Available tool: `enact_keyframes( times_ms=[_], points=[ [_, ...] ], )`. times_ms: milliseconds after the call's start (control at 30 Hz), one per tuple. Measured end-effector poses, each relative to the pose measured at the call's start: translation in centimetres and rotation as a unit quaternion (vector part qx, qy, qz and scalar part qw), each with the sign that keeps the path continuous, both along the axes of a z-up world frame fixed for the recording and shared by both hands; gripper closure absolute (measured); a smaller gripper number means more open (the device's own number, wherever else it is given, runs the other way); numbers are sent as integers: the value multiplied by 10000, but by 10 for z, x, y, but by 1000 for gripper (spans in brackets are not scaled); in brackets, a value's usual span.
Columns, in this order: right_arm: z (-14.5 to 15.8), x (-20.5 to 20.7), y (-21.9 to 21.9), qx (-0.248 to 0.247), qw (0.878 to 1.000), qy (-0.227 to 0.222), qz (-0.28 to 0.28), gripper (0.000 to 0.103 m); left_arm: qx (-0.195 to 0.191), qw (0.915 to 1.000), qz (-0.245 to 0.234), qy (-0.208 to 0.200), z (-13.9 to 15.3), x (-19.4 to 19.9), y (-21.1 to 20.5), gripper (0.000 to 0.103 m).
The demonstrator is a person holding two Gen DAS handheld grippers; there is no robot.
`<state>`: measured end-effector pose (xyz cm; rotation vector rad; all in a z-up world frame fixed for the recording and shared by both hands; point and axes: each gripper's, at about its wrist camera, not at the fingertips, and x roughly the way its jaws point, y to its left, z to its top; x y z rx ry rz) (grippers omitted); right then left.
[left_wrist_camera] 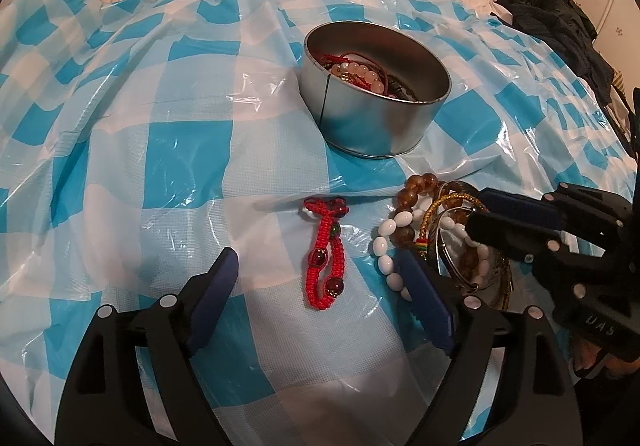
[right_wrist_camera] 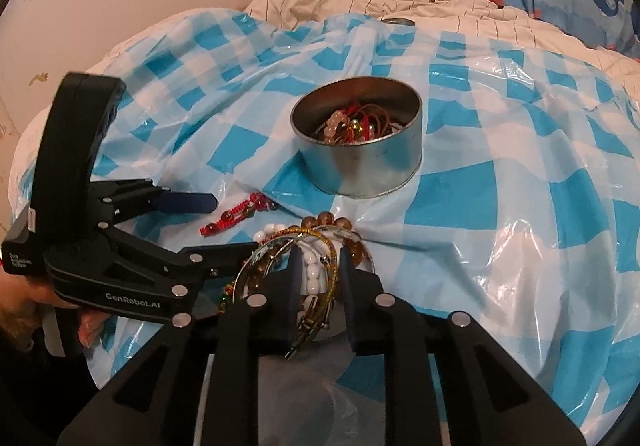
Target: Organize jewelry
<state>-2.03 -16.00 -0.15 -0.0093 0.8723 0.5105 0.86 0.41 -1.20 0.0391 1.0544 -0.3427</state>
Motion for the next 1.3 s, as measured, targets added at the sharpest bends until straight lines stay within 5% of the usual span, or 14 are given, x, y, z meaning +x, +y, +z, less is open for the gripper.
enact_keyframes(
  times_ms=[367,500,600,733,900,1000,1233,1300],
  points=[
    [4,-1,-4,53,9999,-138,-75,96,49,10000,-72,-40,-1,-2,0,22],
    [-2,2,-1,7,9999,49,-90,73,70,9999,-64,-32,-1,-2,-1,22],
    [-3,0,2,-40,10000,50,-12,74,72,9999,-68,-37,-1,-2,-1,22],
    [-1,-2,1,-10,10000,-19,-8,89,58,9999,-86,-28,0,-2,-1,24],
    [3,-2,-4,38,9999,-121,-104,94,-94,9997,-216,-68,6,-3,0,70],
    [7,-4,-3,65,9997,-201,-103,97,-141,9994,-314,-87,10,-4,-2,88],
    [1,1,-2,94,9999,23,-62,95,-233,9993,-297,-50,11,-4,0,87],
    [-2,1,-2,92,9999,93,-66,85,-208,9995,-234,-31,9,-3,1,75]
  ],
)
